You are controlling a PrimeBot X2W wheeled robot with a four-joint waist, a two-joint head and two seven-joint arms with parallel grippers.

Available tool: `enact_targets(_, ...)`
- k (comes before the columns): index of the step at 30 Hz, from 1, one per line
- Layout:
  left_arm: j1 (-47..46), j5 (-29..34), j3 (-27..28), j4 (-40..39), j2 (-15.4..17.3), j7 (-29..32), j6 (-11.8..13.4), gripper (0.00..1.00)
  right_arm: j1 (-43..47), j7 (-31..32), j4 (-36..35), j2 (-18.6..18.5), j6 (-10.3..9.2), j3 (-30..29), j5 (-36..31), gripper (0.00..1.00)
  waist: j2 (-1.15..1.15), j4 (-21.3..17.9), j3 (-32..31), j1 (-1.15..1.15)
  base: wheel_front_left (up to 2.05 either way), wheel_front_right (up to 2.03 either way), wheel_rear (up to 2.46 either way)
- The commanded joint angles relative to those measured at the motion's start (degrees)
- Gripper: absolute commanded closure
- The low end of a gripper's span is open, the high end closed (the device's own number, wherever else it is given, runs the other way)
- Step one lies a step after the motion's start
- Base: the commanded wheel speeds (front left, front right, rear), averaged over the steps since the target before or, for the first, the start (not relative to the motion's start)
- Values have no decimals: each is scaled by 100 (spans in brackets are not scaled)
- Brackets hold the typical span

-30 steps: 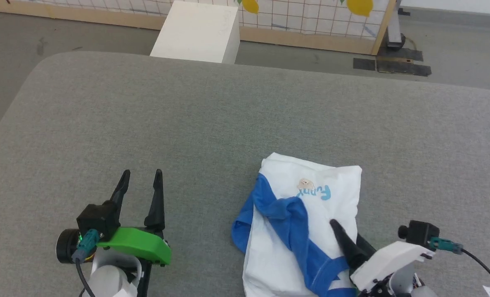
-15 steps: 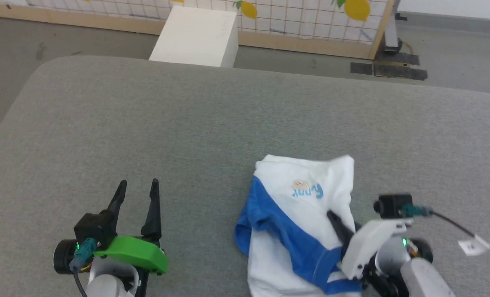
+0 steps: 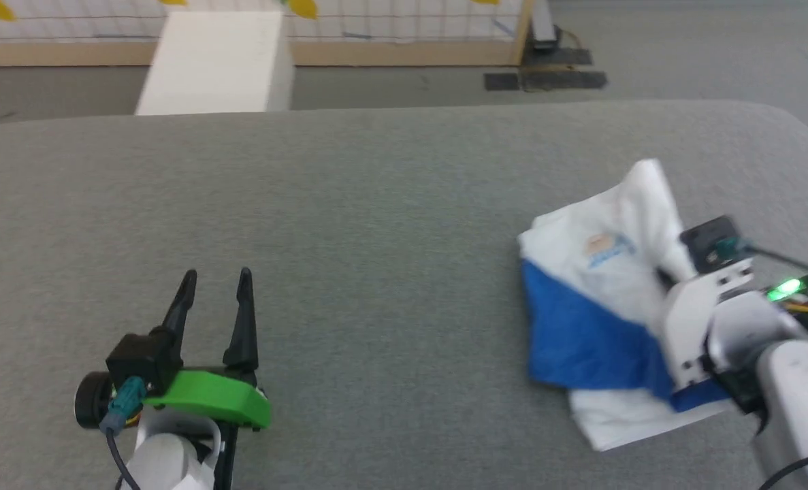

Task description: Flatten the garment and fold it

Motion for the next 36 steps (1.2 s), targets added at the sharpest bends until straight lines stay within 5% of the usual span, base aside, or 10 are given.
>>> enact_targets(1,-137,50,-7,-44,37,-27,-1,0,-174,27,60,-129,-9,-93,-9,100,0,-554,430,0,0,0,0)
enact_targets(10,-558,156,-27,-230,285,-13,-2,0,-929,-279,831,-890,-9,-474,-54,100,0,-1210,1178,0,0,0,0)
enact_targets(25,-1001,198,-179,-444,560,180,7,0,-2271,-1710,2623,-875,-9,-1453,-1156,100,0,-1060,1841,0,0,0,0)
enact_targets(26,-992,187,-179,-429,554,173,17,0,-2289,-1766,2670,-830,-9,-1506,-1204,62,0,-1034,1817,0,0,0,0)
enact_targets(27,-982,181,-183,-412,549,166,24,0,-2292,-1844,2687,-811,-9,-1522,-1249,53,0,-1010,1786,0,0,0,0)
enact_targets(28,-970,169,-186,-388,538,156,32,0,-2291,-1947,2718,-798,-9,-1557,-1273,0,0,-977,1743,0,0,0,0)
enact_targets(36,-812,68,-261,-113,385,53,59,0,-2116,-2597,2835,-744,-9,-1773,-1132,0,0,-695,1122,0,0,0,0)
